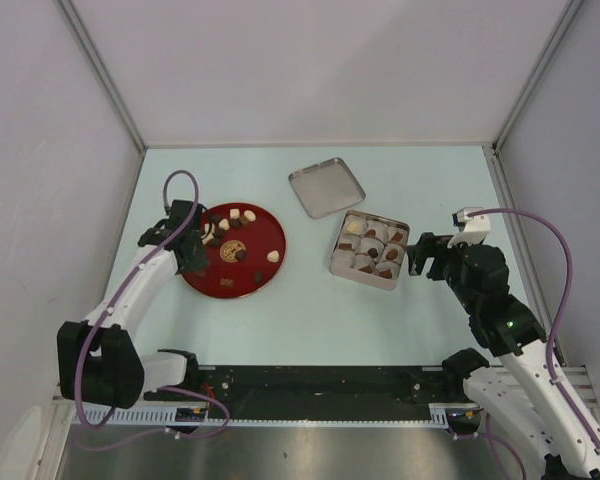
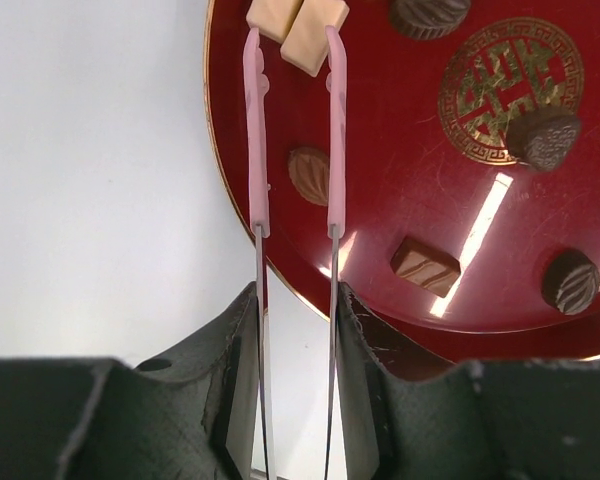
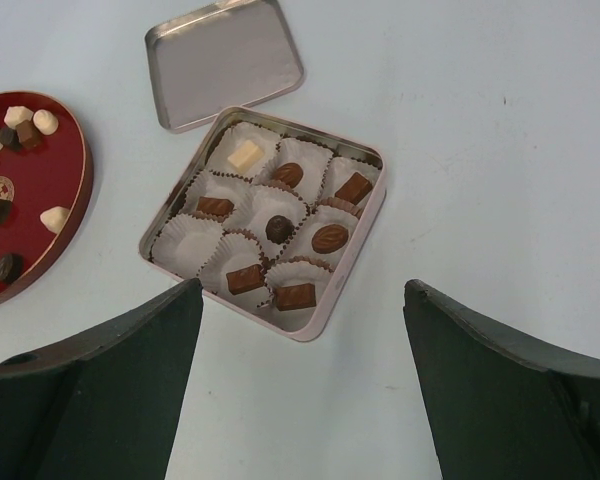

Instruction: Pack the chocolate

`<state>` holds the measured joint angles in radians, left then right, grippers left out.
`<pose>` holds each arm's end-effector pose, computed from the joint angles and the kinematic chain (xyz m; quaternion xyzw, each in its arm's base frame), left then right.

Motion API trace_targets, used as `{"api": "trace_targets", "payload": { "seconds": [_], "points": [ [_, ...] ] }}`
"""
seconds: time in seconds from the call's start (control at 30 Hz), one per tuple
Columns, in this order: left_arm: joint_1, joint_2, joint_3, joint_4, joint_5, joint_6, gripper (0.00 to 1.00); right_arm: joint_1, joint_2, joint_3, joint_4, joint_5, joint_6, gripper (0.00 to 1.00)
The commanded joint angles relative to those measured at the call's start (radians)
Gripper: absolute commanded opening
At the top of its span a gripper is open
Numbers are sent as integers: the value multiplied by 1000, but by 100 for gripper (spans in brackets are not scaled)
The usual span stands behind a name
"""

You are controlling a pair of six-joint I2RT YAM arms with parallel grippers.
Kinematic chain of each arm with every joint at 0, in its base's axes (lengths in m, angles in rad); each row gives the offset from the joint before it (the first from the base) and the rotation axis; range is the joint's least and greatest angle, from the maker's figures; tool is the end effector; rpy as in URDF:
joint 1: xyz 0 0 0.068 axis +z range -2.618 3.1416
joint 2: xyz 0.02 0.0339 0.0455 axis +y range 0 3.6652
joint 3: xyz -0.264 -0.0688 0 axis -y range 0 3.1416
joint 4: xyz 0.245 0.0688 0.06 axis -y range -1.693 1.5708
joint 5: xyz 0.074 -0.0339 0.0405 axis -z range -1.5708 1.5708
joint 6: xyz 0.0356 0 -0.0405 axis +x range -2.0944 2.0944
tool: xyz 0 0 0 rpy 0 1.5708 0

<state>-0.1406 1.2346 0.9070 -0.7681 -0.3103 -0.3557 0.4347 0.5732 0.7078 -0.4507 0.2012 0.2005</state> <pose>0.2328 -0.0220 0.2447 -0.1392 0.9508 0.0885 0.2623 0.1267 0.0510 0.3152 -0.0356 0.8069 0.1051 0.5802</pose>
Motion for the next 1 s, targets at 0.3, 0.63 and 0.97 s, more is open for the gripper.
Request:
{"api": "trace_targets", "payload": {
  "seconds": [0.3, 0.63, 0.97],
  "points": [
    [12, 23, -7, 78, 95, 29, 37, -4, 1, 2, 24, 14, -13, 86],
    [9, 11, 24, 87, 146, 41, 37, -4, 4, 2, 26, 3, -12, 86],
    [10, 80, 16, 78, 37, -25, 37, -5, 5, 2, 26, 3, -12, 86]
  ]
}}
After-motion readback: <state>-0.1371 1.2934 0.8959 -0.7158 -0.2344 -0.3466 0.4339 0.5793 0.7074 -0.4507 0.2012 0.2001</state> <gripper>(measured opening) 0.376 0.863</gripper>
